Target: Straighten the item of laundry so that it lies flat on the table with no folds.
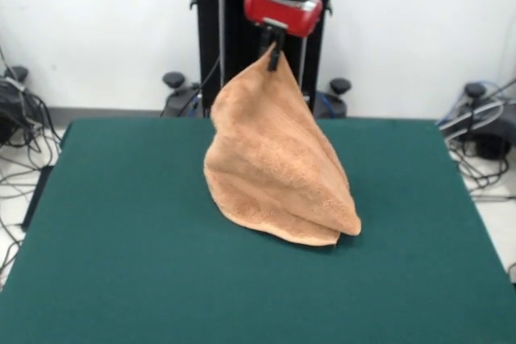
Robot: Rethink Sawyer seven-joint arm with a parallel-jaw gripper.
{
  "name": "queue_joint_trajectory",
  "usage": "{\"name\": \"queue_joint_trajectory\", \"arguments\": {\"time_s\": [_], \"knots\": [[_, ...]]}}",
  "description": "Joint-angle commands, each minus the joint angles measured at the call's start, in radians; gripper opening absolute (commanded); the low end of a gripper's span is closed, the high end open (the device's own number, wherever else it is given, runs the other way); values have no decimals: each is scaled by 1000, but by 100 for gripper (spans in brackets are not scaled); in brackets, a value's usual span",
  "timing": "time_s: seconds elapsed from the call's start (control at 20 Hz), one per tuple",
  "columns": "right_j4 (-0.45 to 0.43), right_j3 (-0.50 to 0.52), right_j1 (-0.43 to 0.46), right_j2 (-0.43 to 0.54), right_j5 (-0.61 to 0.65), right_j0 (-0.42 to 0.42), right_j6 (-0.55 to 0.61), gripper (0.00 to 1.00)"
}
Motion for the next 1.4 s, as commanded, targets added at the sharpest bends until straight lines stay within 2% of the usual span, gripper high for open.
{"name": "queue_joint_trajectory", "arguments": {"time_s": [0.05, 0.35, 0.65, 0.8, 1.05, 1.25, 1.4], "knots": [[-140, 170, 79, 151, -145, -117, 160, 0], [-204, 213, 146, 146, -262, -150, 201, 0], [-214, 278, 172, 94, -366, -99, 242, 0], [-243, 281, 268, 50, -482, -83, 260, 0], [-306, 255, 476, -27, -696, -79, 285, 0], [-325, 192, 646, -85, -848, -84, 272, 0], [-326, 150, 730, -97, -910, -102, 250, 0]]}}
